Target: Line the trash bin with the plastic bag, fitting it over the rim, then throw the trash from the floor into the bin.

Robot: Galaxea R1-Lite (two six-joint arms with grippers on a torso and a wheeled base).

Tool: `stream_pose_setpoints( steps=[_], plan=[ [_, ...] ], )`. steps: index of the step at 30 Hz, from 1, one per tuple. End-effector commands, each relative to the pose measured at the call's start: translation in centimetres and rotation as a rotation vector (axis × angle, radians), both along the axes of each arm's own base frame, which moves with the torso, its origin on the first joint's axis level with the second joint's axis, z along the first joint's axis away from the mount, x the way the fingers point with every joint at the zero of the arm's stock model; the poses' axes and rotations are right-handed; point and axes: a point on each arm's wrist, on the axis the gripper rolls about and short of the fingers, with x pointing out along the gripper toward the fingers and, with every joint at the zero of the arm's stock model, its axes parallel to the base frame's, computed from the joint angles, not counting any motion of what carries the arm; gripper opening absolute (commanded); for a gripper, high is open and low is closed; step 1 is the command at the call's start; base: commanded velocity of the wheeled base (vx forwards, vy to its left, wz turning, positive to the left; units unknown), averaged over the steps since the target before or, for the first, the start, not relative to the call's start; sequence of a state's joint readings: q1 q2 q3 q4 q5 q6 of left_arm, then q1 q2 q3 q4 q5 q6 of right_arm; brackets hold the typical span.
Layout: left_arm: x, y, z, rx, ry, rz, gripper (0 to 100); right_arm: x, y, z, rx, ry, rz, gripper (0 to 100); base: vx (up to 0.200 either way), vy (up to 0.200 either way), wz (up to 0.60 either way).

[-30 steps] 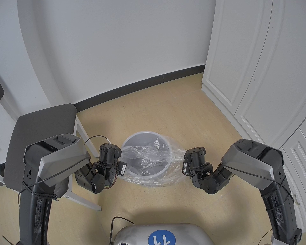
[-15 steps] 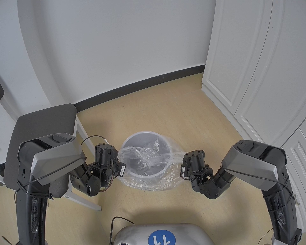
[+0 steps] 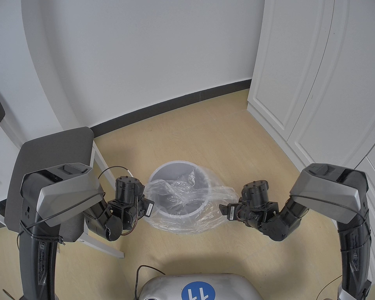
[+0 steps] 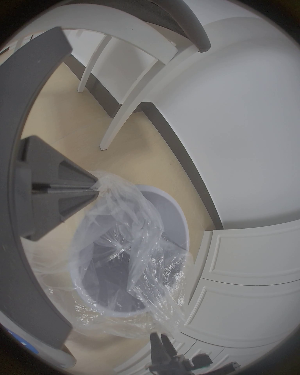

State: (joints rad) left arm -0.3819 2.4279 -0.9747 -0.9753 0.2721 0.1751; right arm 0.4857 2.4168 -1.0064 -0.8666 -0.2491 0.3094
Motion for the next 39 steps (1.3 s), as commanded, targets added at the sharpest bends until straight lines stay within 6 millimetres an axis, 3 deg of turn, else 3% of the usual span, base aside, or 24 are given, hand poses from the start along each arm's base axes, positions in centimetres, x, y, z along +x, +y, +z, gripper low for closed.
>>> stream_pose_setpoints(
  steps=[1, 5, 18, 23, 24, 32, 39],
  plan=[
    [0.0, 0.1, -0.1, 0.0, 0.001, 0.002, 0, -3.1, -5.0, 4.6, 0.073, 0.039, 0.143, 100, 0.0, 0.0, 0.0],
    [0.0, 0.0, -0.1, 0.0, 0.001, 0.001, 0, -4.2, -6.4, 5.6, 0.1, 0.042, 0.242, 100, 0.0, 0.0, 0.0],
    [0.3, 0.0, -0.9, 0.002, 0.012, 0.004, 0, -3.1, -6.6, 6.8, 0.094, -0.101, 0.175, 100, 0.0, 0.0, 0.0],
    [0.2, 0.1, -0.9, 0.0, 0.009, 0.002, 0, -2.7, -7.6, 7.6, 0.094, -0.131, 0.139, 100, 0.0, 0.0, 0.0],
    [0.2, 0.1, -0.9, 0.0, 0.009, 0.002, 100, -2.6, -7.8, 7.8, 0.095, -0.135, 0.135, 100, 0.0, 0.0, 0.0],
    [0.1, 1.2, -0.3, 0.024, 0.003, 0.012, 100, -3.0, -8.1, 9.2, 0.081, -0.178, 0.126, 100, 0.0, 0.0, 0.0],
    [-2.1, 3.1, 1.8, 0.082, 0.016, -0.105, 100, -3.5, -8.3, 10.9, 0.076, -0.228, 0.102, 100, 0.0, 0.0, 0.0]
  ],
)
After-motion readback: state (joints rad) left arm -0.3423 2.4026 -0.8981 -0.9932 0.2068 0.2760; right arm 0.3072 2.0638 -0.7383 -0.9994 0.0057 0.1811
